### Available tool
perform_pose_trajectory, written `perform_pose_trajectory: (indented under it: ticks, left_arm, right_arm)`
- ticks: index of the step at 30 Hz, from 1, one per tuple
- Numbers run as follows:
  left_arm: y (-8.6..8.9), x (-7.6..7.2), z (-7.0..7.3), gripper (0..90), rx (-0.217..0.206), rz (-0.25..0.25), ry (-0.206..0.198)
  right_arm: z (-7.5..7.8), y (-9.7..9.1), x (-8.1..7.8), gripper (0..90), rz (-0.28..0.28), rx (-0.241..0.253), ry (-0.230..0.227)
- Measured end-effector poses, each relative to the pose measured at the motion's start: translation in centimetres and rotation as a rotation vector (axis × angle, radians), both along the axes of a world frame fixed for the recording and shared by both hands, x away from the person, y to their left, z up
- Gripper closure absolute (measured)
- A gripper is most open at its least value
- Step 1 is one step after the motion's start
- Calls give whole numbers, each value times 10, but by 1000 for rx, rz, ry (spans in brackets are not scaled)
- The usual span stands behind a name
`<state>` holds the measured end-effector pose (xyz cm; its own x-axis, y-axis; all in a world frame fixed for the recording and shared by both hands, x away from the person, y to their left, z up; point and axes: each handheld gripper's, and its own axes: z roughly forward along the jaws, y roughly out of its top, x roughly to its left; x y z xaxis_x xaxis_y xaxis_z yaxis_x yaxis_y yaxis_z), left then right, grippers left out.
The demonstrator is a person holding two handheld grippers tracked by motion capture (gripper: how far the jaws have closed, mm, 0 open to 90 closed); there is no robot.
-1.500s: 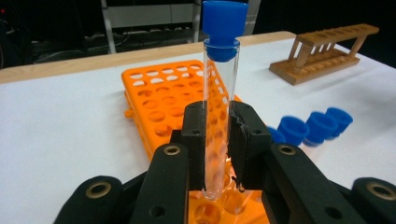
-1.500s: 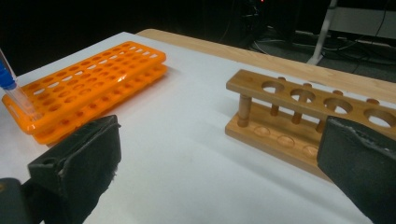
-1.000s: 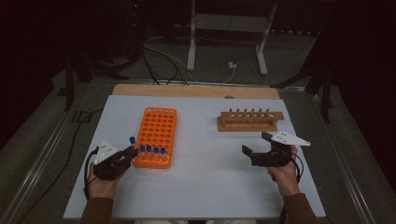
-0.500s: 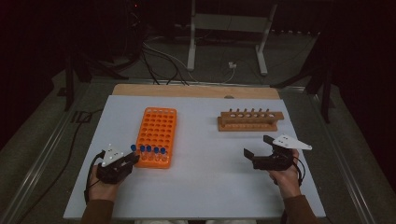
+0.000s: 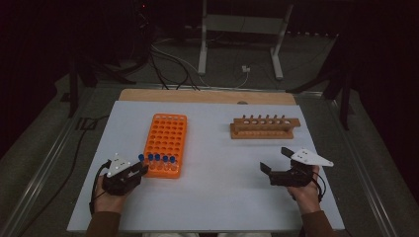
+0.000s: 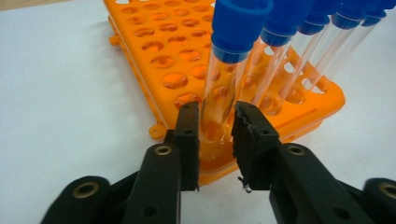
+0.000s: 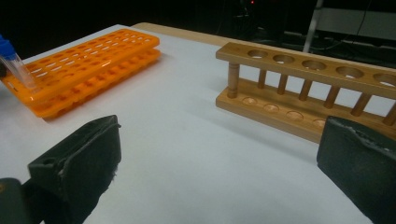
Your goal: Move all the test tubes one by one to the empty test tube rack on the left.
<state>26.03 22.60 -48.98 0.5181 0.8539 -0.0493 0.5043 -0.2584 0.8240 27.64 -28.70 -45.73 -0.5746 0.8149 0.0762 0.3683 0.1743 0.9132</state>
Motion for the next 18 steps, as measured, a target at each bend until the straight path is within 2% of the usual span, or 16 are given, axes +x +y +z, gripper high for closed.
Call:
perform_pose_trajectory:
  ticks: [4,7,14,18]
  left_arm:
    - [4,-5,5,642,-30,-8,-23]
    - [11,-11,11,584,-67,-6,-61]
    - [27,-25,24,456,-144,27,-165]
    - [34,-33,30,352,-179,55,-226]
  right_arm:
    - [-2,-5,-5,0,-9,16,-10]
    - [-3,-10,-9,0,-14,22,-19]
    - [-5,-15,-16,0,-22,34,-36]
    - [-5,-16,-18,0,-25,43,-53]
